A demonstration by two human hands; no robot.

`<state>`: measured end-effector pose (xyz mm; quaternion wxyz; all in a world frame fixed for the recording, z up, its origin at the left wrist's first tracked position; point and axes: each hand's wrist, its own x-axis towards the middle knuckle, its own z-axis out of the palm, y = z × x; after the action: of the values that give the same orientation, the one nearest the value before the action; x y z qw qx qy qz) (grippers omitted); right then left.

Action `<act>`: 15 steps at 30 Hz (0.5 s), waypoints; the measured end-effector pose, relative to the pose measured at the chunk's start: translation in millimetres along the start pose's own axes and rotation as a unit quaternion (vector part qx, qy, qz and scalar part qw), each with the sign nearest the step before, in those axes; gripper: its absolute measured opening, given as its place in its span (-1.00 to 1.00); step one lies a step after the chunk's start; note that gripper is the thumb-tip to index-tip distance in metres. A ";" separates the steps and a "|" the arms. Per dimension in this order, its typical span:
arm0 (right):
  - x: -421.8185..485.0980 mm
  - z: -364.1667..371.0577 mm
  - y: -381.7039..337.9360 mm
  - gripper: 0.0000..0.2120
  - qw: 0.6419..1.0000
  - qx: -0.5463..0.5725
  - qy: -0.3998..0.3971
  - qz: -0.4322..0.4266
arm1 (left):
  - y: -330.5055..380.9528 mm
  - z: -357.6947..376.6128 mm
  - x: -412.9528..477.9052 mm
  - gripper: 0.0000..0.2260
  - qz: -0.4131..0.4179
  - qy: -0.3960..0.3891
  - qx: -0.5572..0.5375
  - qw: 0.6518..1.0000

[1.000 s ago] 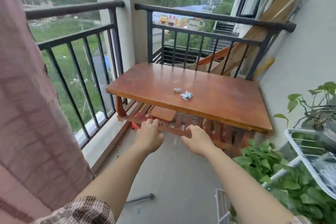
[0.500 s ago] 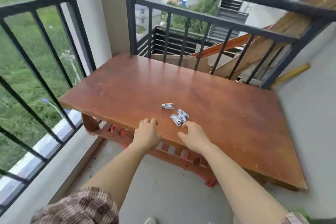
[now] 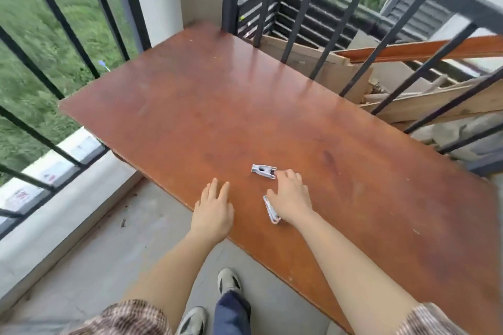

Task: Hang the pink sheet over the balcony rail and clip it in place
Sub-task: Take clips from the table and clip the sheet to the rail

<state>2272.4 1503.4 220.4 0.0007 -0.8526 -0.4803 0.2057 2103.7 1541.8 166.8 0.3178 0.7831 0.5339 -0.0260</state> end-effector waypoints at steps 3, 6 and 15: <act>32.0 6.5 2.5 -0.53 0.999 -0.020 -0.012 -0.028 | -5.3 8.9 10.8 -0.51 -0.016 0.015 0.001 1.000; 55.2 13.7 4.1 -0.55 0.995 -0.064 -0.025 -0.071 | -10.5 16.1 14.7 -0.50 -0.018 0.021 0.033 0.999; 70.3 16.9 4.4 -0.83 0.979 -0.142 -0.023 -0.142 | -6.6 2.7 17.2 -0.46 -0.048 -0.084 0.066 0.993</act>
<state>2302.0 1555.3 179.4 -0.1026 -0.7623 -0.6205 0.1528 2106.2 1555.9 155.0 0.3071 0.7710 0.5395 -0.1424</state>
